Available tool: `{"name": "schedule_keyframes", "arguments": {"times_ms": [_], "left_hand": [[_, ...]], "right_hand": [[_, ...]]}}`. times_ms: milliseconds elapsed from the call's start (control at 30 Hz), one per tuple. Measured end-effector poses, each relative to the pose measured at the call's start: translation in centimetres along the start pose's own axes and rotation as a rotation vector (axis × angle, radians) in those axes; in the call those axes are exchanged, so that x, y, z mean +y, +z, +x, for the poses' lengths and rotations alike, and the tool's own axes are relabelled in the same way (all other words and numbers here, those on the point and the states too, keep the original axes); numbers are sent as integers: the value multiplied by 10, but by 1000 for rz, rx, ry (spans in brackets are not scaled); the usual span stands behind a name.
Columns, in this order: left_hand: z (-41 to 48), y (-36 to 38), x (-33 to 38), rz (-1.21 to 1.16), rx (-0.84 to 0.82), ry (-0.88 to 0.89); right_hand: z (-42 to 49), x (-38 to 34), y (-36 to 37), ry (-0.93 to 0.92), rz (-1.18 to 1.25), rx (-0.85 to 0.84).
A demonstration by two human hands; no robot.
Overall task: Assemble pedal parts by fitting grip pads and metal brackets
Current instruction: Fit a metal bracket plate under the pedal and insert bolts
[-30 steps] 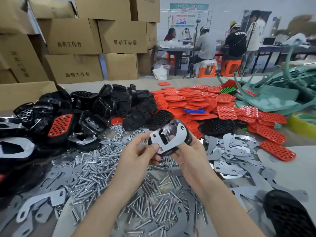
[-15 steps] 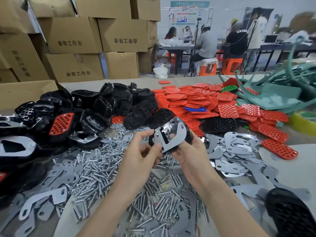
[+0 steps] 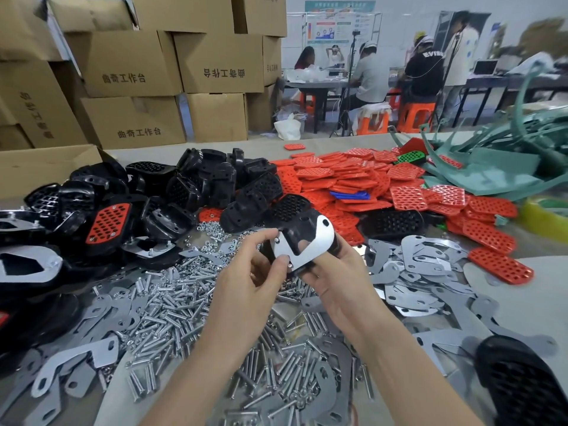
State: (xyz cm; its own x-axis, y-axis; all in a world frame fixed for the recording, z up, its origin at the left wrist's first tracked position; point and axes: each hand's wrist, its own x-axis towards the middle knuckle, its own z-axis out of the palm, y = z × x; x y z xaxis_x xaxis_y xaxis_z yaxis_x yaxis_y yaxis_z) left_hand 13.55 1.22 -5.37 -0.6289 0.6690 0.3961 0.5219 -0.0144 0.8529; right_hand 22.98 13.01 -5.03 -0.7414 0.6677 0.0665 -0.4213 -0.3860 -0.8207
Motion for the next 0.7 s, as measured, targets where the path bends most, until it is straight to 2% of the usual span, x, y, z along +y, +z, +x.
{"name": "schedule_keyframes", "arguments": {"times_ms": [133, 233, 333, 700], "left_hand": [[1, -1, 1, -21, 20, -16], [3, 0, 3, -248, -10, -94], [5, -1, 4, -346, 7, -151], [4, 1, 5, -444, 36, -178]], "right_hand": [[3, -2, -5, 60, 54, -71], [3, -3, -9, 88, 70, -156], [2, -5, -10, 116, 93, -216], [-2, -11, -3, 137, 95, -182]]}}
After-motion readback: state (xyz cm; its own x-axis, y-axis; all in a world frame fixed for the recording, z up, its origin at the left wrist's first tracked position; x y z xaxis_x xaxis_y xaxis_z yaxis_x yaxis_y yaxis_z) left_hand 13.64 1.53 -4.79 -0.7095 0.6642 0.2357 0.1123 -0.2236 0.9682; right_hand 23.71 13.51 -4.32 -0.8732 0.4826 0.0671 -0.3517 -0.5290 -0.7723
